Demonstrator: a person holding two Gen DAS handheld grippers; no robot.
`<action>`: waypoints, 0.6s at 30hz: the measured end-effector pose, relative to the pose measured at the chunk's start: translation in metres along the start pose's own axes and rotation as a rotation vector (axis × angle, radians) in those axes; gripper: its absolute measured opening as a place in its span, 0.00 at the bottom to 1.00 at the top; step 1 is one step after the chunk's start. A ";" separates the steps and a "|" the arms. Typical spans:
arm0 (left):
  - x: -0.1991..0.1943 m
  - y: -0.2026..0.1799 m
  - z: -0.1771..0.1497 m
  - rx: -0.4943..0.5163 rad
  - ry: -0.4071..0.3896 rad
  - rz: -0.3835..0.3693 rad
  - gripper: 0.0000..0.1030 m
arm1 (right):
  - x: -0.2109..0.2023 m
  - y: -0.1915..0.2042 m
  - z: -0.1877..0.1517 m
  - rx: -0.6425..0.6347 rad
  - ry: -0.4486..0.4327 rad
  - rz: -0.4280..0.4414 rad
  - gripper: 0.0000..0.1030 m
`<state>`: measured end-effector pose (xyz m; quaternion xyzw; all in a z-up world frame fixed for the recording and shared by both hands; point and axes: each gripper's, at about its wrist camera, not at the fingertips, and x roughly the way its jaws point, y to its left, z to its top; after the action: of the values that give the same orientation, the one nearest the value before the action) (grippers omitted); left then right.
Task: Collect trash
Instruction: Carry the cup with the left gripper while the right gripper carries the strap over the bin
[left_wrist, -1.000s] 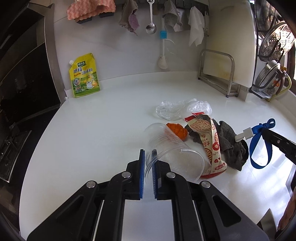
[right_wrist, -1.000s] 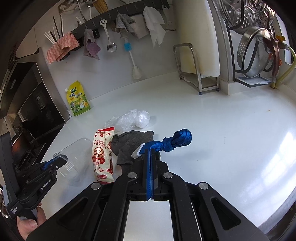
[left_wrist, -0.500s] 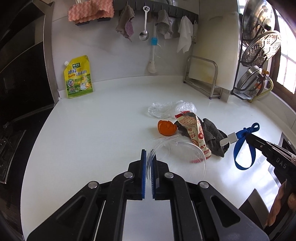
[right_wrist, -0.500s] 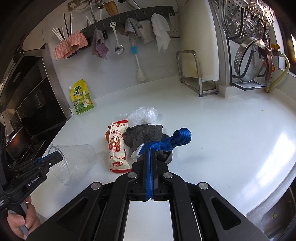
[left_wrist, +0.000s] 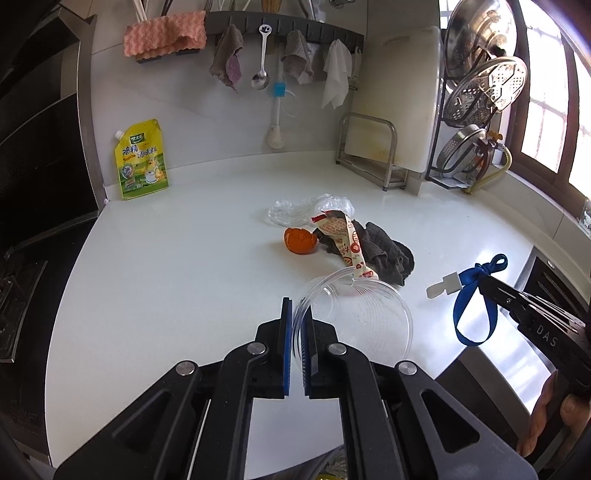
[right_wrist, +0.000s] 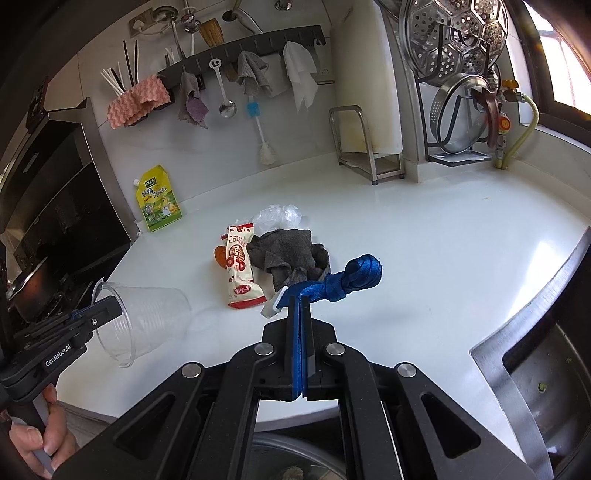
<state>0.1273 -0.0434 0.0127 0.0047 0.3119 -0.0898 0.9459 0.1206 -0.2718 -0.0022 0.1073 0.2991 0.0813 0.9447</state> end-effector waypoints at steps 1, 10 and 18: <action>-0.004 -0.002 -0.002 0.001 -0.002 -0.007 0.05 | -0.005 0.001 -0.003 -0.001 -0.002 -0.008 0.01; -0.037 -0.024 -0.033 0.063 0.002 -0.071 0.05 | -0.056 0.014 -0.041 0.014 -0.022 -0.040 0.01; -0.066 -0.036 -0.065 0.098 0.008 -0.112 0.05 | -0.097 0.026 -0.084 0.027 -0.025 -0.065 0.01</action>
<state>0.0306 -0.0640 0.0016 0.0339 0.3105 -0.1574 0.9368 -0.0088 -0.2551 -0.0101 0.1111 0.2914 0.0451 0.9490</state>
